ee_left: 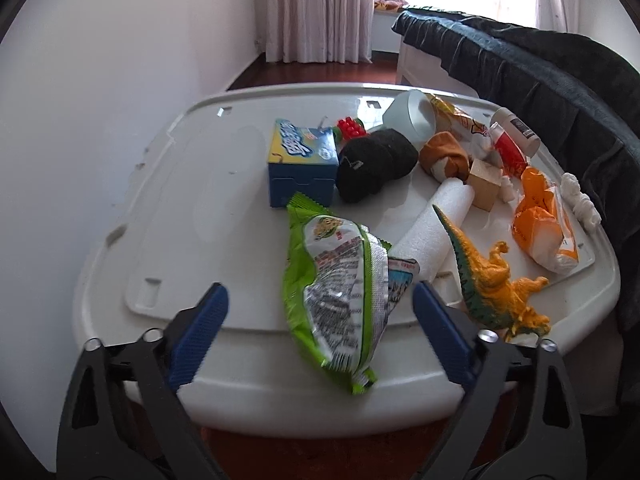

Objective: Collect trash
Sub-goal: 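Grasp the green chip bag with the left tool while the right tool grasps the orange dinosaur, then lower both tools into the orange bin and open them, dropping bag and dinosaur, then grasp the white foam roll with the left tool while the right tool grasps the orange bag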

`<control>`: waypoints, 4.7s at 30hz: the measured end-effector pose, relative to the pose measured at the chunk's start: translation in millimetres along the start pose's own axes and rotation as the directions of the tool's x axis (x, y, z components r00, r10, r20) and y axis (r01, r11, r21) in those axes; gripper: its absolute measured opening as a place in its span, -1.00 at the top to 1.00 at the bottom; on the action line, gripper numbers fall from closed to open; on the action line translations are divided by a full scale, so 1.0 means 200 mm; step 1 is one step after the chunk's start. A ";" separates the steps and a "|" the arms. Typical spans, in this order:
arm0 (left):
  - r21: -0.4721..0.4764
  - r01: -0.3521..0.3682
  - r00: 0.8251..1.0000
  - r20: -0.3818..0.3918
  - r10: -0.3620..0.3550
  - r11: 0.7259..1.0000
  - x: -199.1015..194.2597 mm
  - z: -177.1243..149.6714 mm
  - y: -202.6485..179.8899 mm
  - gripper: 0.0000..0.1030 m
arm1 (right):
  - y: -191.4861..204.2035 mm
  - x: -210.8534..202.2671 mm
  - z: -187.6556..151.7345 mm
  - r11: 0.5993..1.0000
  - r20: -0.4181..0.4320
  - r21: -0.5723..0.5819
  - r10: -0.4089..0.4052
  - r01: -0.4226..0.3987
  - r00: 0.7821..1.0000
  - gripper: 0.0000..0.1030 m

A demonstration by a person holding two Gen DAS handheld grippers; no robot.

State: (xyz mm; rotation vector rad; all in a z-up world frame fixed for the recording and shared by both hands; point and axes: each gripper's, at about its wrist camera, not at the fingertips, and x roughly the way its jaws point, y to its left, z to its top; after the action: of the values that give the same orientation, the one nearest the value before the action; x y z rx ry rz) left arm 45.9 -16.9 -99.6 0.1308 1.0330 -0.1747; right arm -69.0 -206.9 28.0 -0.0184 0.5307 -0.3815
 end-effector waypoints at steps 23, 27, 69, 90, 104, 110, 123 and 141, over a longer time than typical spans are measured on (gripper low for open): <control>0.004 0.002 0.985 0.171 -0.003 1.000 -0.21 -0.05 0.08 0.32 | 0.34 0.09 -0.21 0.943 -0.078 -0.149 0.290 -0.299 0.954 -0.90; 0.002 0.013 0.979 0.204 -0.013 1.000 -0.32 -0.10 0.11 0.32 | 0.54 0.14 -0.30 0.916 -0.082 -0.254 0.300 -0.311 0.950 -0.90; 0.025 0.213 0.977 -0.016 -0.213 0.977 -0.49 -0.51 0.03 0.25 | 0.27 -0.11 -0.61 0.919 -0.536 -0.024 0.320 -0.393 0.781 -0.22; 0.000 0.200 0.980 0.026 -0.199 0.980 -0.47 -0.44 0.03 -0.64 | 0.02 -0.12 -0.48 0.953 -0.437 0.130 0.301 -0.272 0.848 -0.86; 0.260 0.257 0.959 0.048 -0.278 0.931 -0.06 0.19 -0.33 -0.64 | -0.10 0.03 -0.05 0.973 -0.205 0.144 0.210 -0.183 0.956 -0.89; 0.275 0.217 0.975 -0.012 -0.223 0.937 0.22 0.31 -0.40 -0.58 | -0.09 0.08 -0.10 0.981 -0.215 0.087 0.188 -0.173 0.958 -0.89; 0.180 0.172 0.984 0.009 -0.177 0.968 0.21 0.33 -0.36 0.50 | -0.14 0.19 -0.14 0.983 -0.244 0.109 0.168 -0.145 0.955 -0.90; 0.102 0.214 0.967 0.121 -0.226 0.971 -0.10 0.13 -0.18 0.50 | 0.16 0.89 -0.11 0.995 -0.383 0.095 0.071 -0.038 0.921 -0.89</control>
State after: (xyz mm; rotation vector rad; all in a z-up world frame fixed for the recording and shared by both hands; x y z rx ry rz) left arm 50.7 -56.2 -69.0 0.0832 0.9070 -0.4266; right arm 72.9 -238.9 -81.0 0.1583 0.9032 -0.3544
